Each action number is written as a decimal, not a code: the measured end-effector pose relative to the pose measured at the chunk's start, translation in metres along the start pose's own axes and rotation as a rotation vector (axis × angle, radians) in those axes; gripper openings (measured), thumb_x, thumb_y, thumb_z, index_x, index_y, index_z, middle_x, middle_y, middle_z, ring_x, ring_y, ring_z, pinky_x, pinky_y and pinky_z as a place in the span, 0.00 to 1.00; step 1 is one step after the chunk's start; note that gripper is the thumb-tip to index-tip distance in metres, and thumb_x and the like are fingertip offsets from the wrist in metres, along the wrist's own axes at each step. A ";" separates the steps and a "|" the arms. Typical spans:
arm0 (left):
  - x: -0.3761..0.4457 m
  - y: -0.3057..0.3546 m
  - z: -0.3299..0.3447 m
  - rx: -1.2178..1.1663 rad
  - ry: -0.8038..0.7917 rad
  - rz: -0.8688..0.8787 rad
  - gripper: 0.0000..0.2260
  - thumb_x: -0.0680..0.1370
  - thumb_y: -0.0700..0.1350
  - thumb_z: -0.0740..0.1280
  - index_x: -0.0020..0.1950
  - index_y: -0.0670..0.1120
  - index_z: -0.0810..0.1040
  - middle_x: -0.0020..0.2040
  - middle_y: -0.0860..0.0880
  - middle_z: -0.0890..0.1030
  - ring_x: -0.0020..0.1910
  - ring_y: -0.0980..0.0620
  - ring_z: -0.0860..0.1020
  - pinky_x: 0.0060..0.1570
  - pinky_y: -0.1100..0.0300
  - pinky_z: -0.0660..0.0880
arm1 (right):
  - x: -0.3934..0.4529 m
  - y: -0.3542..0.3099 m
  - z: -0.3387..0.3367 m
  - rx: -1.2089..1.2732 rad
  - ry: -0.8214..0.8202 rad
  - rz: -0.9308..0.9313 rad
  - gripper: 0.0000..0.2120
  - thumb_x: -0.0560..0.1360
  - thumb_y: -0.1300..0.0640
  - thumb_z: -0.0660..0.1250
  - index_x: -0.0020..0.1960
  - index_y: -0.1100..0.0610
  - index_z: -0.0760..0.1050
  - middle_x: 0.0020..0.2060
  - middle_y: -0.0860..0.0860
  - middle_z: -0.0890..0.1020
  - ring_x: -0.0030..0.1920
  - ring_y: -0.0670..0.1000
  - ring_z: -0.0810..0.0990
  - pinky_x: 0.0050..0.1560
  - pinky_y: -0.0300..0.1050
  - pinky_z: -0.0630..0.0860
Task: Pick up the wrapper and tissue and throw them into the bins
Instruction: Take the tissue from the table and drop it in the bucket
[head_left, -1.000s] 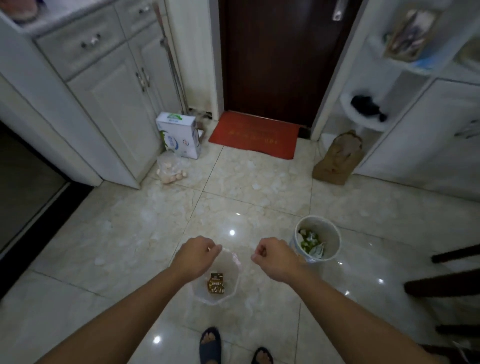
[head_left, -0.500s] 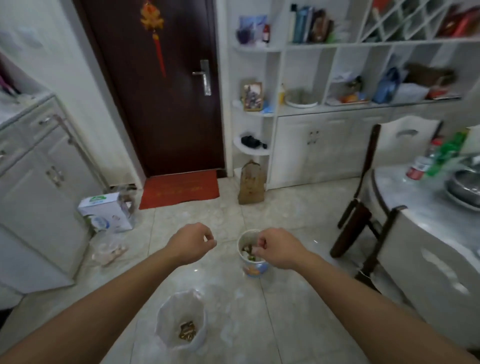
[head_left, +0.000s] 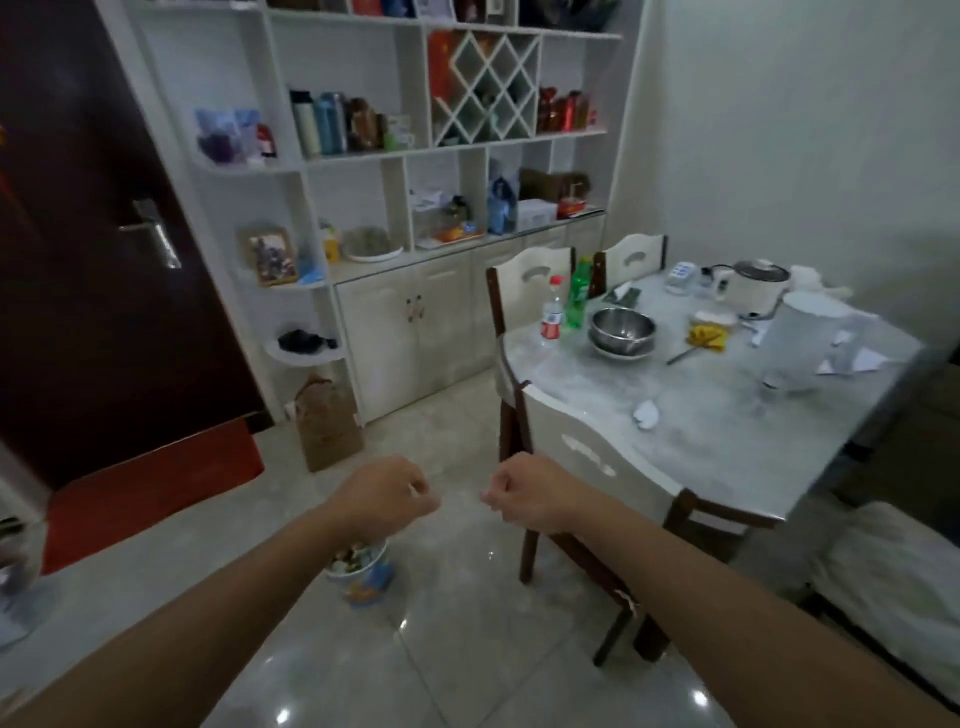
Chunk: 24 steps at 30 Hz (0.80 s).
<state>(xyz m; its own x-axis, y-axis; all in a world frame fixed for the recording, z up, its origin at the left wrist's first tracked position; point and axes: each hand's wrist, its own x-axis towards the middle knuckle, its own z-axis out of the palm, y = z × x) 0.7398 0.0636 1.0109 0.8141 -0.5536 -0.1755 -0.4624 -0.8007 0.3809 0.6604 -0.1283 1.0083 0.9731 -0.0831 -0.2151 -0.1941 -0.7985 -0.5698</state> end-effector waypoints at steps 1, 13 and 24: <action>0.006 0.013 0.003 0.011 -0.011 0.010 0.14 0.74 0.57 0.68 0.49 0.48 0.84 0.45 0.51 0.81 0.45 0.52 0.80 0.47 0.56 0.78 | -0.003 0.011 -0.009 -0.006 0.007 0.008 0.17 0.77 0.49 0.65 0.38 0.61 0.79 0.35 0.54 0.85 0.38 0.51 0.83 0.44 0.48 0.78; 0.107 0.190 0.067 -0.055 0.034 0.133 0.11 0.73 0.48 0.68 0.36 0.42 0.84 0.35 0.46 0.85 0.36 0.49 0.82 0.41 0.49 0.80 | -0.025 0.180 -0.141 -0.040 0.072 0.071 0.15 0.76 0.52 0.66 0.41 0.64 0.79 0.35 0.54 0.85 0.37 0.52 0.83 0.45 0.49 0.80; 0.251 0.253 0.091 -0.116 0.033 0.153 0.13 0.74 0.51 0.69 0.55 0.47 0.83 0.52 0.50 0.83 0.49 0.52 0.80 0.52 0.57 0.77 | 0.057 0.279 -0.194 -0.033 0.088 0.188 0.06 0.72 0.57 0.70 0.41 0.60 0.79 0.38 0.53 0.83 0.41 0.54 0.81 0.41 0.44 0.76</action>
<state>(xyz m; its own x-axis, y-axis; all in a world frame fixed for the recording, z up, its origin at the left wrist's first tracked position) 0.7948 -0.2989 0.9810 0.7496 -0.6572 -0.0782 -0.5395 -0.6752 0.5031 0.6858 -0.4719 0.9907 0.9276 -0.2828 -0.2441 -0.3703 -0.7831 -0.4997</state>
